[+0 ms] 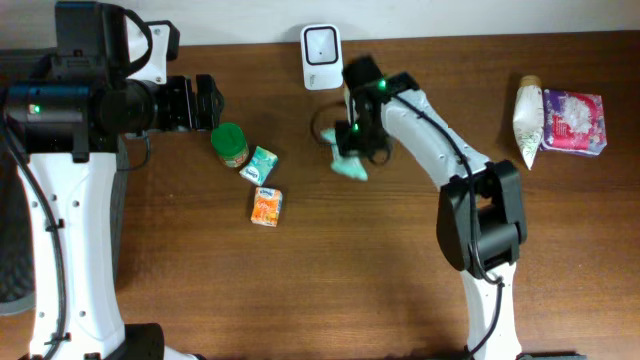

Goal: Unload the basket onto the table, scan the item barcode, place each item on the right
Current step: 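Hold the green wipes pack up in front of the scanner, then carry the wipes pack right and place it beside the package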

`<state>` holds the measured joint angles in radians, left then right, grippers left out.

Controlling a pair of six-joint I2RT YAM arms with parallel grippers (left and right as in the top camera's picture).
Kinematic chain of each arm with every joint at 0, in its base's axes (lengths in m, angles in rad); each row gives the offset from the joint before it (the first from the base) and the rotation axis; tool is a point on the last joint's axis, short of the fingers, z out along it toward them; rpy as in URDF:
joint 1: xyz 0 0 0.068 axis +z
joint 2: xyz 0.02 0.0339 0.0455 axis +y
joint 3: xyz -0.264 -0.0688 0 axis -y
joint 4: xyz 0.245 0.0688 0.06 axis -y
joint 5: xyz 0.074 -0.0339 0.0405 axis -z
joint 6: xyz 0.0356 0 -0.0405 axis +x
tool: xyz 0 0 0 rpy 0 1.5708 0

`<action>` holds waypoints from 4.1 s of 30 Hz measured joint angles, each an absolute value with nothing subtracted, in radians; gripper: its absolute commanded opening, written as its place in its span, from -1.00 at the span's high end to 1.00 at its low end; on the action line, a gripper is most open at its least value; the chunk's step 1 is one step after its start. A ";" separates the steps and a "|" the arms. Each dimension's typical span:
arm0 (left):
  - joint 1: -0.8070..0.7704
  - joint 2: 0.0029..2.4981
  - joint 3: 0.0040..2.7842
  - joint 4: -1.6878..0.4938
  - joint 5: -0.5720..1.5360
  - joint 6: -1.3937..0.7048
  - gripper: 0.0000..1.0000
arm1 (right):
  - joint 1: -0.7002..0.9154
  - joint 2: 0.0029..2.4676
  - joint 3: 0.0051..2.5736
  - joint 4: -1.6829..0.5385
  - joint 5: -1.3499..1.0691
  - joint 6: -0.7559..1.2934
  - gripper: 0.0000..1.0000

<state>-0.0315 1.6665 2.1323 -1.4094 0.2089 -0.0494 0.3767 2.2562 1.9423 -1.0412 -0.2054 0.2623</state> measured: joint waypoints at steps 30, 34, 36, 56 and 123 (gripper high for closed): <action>-0.031 1.666 2.132 -1.409 0.208 -0.050 -0.99 | 0.381 2.482 2.024 0.142 0.174 0.094 0.92; -0.031 1.666 2.132 -1.409 0.208 -0.050 -0.98 | 0.381 2.447 2.025 0.105 0.167 0.094 0.92; -0.031 1.666 2.132 -1.409 0.208 -0.050 -0.98 | 0.381 2.445 2.025 0.076 0.167 0.093 0.92; -0.031 1.666 2.132 -1.409 0.208 -0.049 -0.98 | 0.381 2.420 2.025 0.047 0.087 0.093 0.92; -0.031 1.666 2.132 -1.409 0.208 -0.050 -0.98 | -0.535 2.245 1.872 -0.950 -0.093 0.577 -0.97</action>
